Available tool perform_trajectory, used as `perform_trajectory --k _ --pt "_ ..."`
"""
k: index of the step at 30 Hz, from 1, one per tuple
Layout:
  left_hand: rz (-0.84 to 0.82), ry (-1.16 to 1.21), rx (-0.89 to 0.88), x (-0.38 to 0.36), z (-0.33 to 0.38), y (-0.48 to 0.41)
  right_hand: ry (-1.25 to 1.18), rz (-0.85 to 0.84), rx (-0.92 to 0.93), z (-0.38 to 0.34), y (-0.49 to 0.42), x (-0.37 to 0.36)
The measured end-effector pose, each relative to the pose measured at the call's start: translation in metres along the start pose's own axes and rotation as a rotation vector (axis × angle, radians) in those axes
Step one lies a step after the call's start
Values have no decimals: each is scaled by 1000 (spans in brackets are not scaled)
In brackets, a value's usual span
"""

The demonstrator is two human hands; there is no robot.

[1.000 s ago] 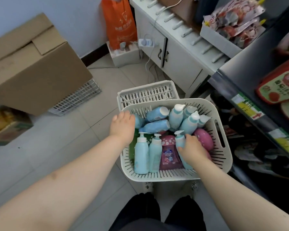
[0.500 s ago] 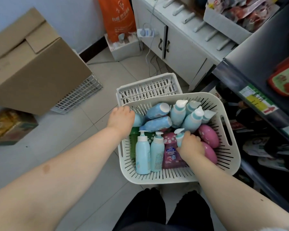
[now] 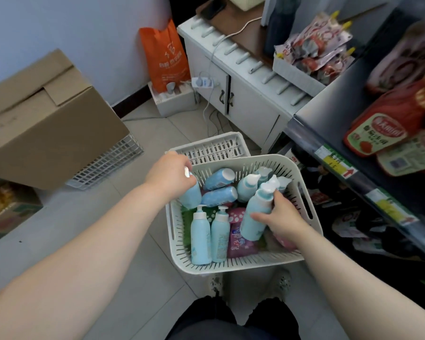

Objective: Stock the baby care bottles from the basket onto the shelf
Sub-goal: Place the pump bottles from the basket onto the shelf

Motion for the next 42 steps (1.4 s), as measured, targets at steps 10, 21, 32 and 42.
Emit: perform_trajectory --k 10,21,32,42 --pt "58 149 -227 83 89 30 -425 -95 220 -58 80 67" --pt "135 243 -595 193 237 81 -485 200 465 -92 212 192" --pt "88 305 -906 227 381 127 -540 526 563 -64 313 296" --pt "194 257 -1130 230 519 141 -599 840 584 -21 357 406"
Point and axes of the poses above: each hand's wrist, its own y-axis away from the middle knuckle, its own x-axis out of the back of the hand, z = x × y, the point moved 7 cm from there along -y, towards the middle knuckle, and after that the axes turned 9 degrees about -x, right-handed, at the moved point
